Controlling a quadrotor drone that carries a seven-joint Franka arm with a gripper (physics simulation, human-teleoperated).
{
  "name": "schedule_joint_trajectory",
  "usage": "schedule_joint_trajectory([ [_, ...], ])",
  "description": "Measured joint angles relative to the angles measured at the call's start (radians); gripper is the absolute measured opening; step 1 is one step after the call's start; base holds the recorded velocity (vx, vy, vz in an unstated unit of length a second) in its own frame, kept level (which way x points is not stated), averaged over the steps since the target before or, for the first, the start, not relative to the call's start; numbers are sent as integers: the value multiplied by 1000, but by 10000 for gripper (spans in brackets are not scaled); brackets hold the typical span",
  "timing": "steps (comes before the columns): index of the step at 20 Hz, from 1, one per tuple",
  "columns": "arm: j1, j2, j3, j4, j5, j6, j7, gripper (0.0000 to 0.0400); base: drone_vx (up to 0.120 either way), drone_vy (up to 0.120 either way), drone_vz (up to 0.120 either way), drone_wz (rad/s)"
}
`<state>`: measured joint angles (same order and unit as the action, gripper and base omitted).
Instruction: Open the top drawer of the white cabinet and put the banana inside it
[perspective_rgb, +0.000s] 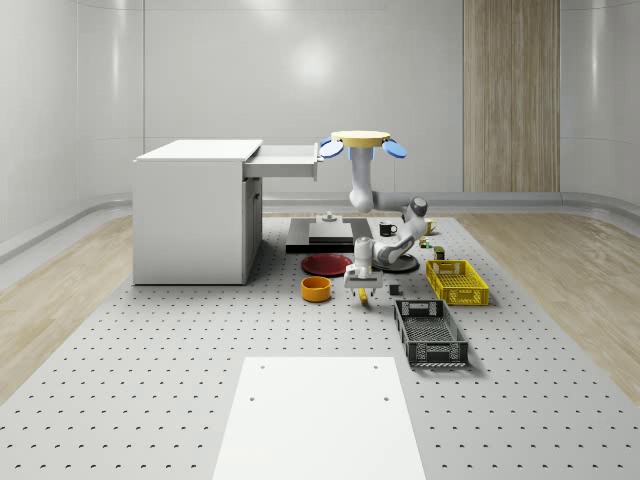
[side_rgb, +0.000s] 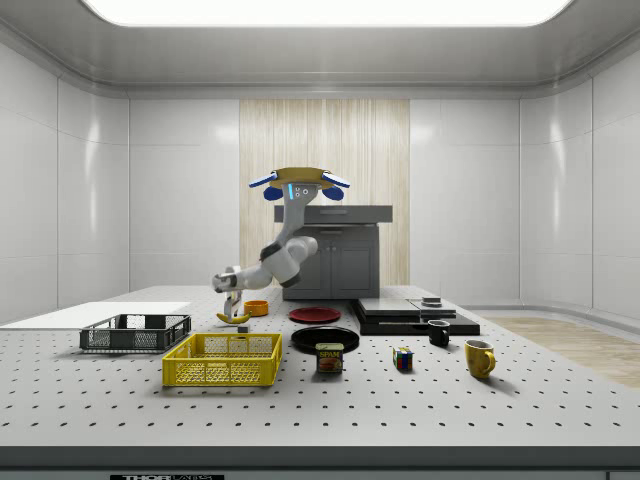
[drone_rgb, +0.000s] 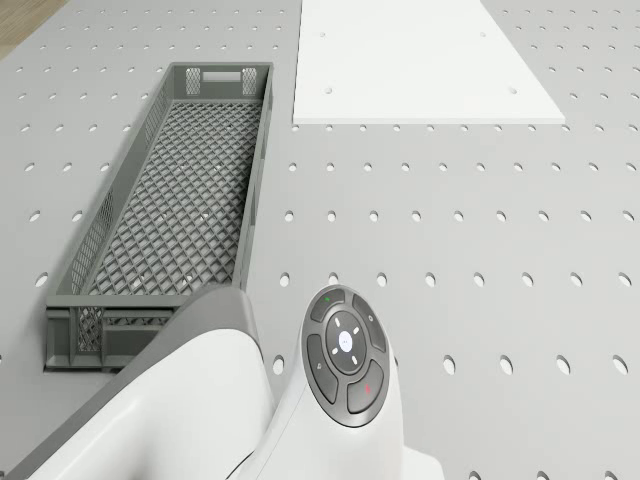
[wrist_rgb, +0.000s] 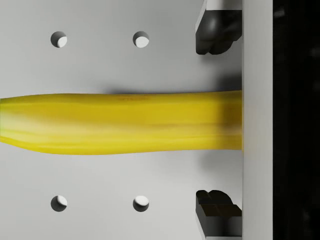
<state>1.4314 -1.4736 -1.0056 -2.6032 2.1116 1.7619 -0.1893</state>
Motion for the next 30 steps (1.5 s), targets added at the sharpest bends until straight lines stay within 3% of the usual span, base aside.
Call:
schedule_joint_trajectory([
  [15,-9,42,35,24,47,-10,16,400,0,0,0,0],
  [18,-12,49,38,25,53,-14,19,279,0,0,0,0],
  [21,-16,55,40,26,57,-18,22,211,0,0,0,0],
  [23,-19,59,40,26,59,-21,23,191,0,0,0,0],
  [30,-32,67,27,13,48,-39,30,190,0,0,0,0],
])
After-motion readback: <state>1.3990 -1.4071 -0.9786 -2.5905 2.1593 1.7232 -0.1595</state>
